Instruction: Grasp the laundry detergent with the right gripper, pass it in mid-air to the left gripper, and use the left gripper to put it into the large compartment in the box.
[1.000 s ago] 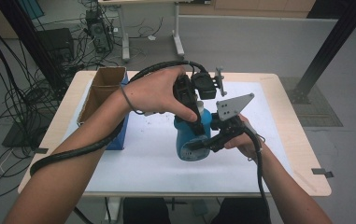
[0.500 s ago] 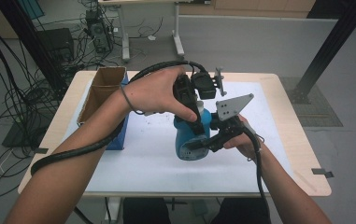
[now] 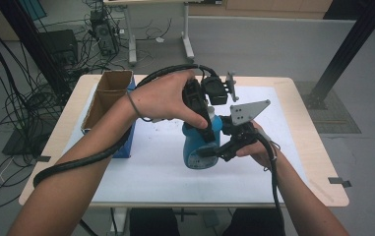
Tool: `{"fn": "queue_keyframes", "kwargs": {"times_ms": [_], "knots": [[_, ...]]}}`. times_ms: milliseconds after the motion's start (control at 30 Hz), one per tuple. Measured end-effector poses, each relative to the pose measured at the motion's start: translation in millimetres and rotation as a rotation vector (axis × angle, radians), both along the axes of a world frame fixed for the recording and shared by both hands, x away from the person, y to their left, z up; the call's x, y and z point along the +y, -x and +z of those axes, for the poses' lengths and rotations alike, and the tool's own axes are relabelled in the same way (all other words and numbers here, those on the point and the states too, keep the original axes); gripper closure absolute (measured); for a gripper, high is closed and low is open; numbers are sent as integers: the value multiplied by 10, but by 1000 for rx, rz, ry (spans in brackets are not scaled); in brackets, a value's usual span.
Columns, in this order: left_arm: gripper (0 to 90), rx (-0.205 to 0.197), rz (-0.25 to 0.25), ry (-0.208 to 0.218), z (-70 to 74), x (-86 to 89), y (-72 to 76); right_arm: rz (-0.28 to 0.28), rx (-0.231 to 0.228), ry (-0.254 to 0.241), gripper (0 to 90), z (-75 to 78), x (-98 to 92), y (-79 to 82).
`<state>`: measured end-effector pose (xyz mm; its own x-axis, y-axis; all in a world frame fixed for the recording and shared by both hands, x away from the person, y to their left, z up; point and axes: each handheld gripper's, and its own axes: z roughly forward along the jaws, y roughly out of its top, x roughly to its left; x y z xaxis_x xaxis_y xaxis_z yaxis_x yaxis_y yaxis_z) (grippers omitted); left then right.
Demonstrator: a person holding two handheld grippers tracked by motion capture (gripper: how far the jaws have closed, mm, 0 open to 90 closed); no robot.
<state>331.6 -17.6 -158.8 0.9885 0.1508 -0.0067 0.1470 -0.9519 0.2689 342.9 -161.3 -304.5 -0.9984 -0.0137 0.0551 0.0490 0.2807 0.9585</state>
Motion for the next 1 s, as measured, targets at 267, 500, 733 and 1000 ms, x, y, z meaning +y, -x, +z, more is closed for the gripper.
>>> {"fn": "queue_keyframes", "kwargs": {"times_ms": [267, 500, 733, 1000], "knots": [[376, 0, 20, -2, 4, 25, -35, -29, 2, 33, 136, -4, 11, -5], [376, -8, 30, -3, -11, 45, -44, -67, -17, 93, 76, 22, -7, -8], [376, -11, 40, 0, -13, 69, -67, -82, -28, 144, 46, 33, -33, -9], [376, -32, 71, 6, -4, 118, -89, -116, -8, 180, 28, 48, -136, -47]]}}
